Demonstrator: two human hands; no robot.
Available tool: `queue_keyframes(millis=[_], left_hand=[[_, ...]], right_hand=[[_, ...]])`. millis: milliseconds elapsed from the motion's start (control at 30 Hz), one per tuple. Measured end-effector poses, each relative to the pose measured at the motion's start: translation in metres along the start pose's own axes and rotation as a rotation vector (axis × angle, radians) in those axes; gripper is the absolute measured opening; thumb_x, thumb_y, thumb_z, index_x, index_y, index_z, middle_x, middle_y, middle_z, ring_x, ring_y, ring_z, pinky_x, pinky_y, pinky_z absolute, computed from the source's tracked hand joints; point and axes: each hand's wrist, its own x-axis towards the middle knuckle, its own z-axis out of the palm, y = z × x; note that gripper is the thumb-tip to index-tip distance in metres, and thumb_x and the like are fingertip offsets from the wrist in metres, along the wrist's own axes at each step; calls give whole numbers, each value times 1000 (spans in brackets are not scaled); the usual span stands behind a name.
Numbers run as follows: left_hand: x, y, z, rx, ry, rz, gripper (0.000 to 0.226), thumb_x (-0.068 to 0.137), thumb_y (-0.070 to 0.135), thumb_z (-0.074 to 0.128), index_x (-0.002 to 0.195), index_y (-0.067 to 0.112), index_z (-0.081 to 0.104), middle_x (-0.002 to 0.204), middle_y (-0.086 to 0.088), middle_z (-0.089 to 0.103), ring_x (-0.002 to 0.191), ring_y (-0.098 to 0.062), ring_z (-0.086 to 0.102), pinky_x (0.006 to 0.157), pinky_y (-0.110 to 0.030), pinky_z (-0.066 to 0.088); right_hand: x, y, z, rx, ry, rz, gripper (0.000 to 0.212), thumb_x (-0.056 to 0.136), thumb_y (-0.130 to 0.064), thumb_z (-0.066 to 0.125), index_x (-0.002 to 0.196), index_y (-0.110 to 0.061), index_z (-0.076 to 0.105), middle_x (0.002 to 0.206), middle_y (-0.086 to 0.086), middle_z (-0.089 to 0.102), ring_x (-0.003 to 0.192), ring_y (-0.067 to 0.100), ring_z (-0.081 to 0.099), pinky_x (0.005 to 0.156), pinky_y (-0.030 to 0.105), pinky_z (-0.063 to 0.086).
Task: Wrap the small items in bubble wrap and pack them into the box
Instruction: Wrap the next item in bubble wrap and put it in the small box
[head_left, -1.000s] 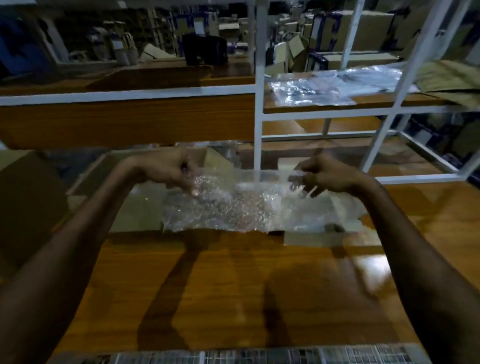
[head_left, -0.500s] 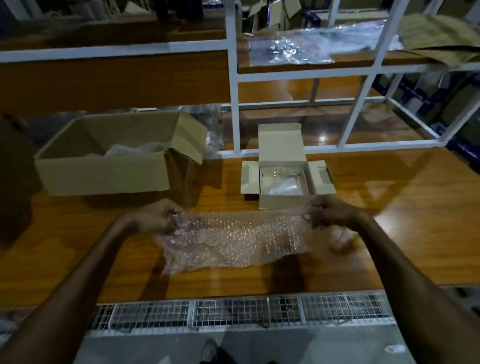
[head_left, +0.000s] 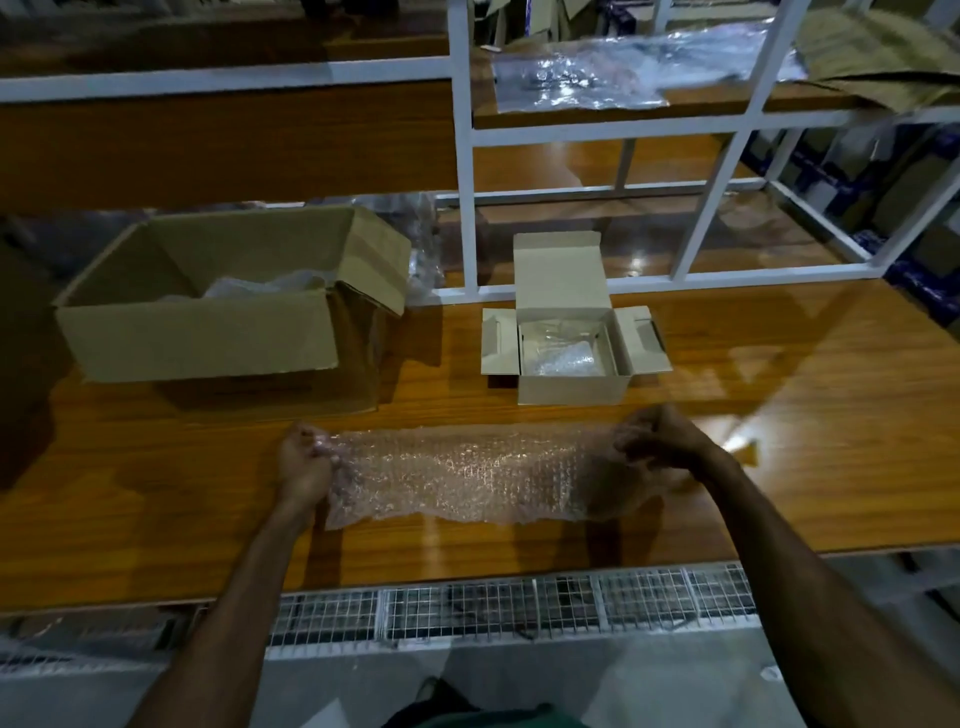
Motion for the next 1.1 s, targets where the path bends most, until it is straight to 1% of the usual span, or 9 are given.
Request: queue_keyframes(millis=[100,200,400,533,700,833,900,1000,1100], left_hand=[[6,-11,5,38,151,50,52,84,-30,52,81,21,44,78,-3,54,74,-16,55,66,-32,52],[1,-15,5,151,198,86,43,85,-24,60,73,16,52,72,-3,55,70,-20,55,63,-28,47],[0,-23,6,94,227,155,29,87,-17,63,99,8,54,87,-7,56,86,-26,56,68,-30,46],[-12,-28,11,323,305,265,19,93,-2,72,106,2,59,95,-12,62,88,-24,58,59,-14,43],[-25,-33,12,683,266,372,19,101,19,65,117,9,62,121,-15,56,101,-27,52,81,-38,41],[-51,-22,39,973,211,510,35,87,30,78,117,14,68,127,-19,58,115,-37,52,92,-52,44],[-70,-18,65,1010,98,596,37,92,38,67,123,17,68,137,-17,58,126,-36,51,102,-57,42],[-85,-26,95,1010,-104,565,54,97,54,53,145,27,54,163,-13,37,153,-36,28,120,-67,25],[-85,-42,101,1094,-256,389,75,98,75,34,163,42,19,176,-7,-3,161,-35,-7,123,-71,-1]], right_hand=[[2,11,6,61,120,33,12,87,-11,82,86,-3,74,70,2,73,60,10,69,48,22,50],[0,15,11,43,219,52,21,83,-20,87,93,-4,77,87,8,75,77,18,69,57,25,47],[-11,17,23,-20,298,41,27,83,-19,87,101,-5,73,94,6,71,82,17,65,62,24,47],[-18,24,31,-62,356,-18,34,86,-25,84,113,-11,69,104,4,65,96,23,62,78,32,48],[-15,31,34,-131,346,77,35,89,-22,80,120,-12,68,113,11,71,98,28,68,79,38,56],[-24,8,56,-526,640,-18,42,86,-14,78,125,-11,63,120,19,63,106,38,63,86,49,56],[-31,-25,84,-556,696,-155,45,86,-9,72,130,-15,61,129,13,61,107,31,62,87,45,57],[-33,-68,147,-475,484,-388,44,94,-16,61,137,-20,56,145,6,55,121,23,59,101,41,55],[-27,-68,202,-517,191,-386,55,105,-43,43,157,-24,36,168,9,29,152,28,32,121,53,36]])
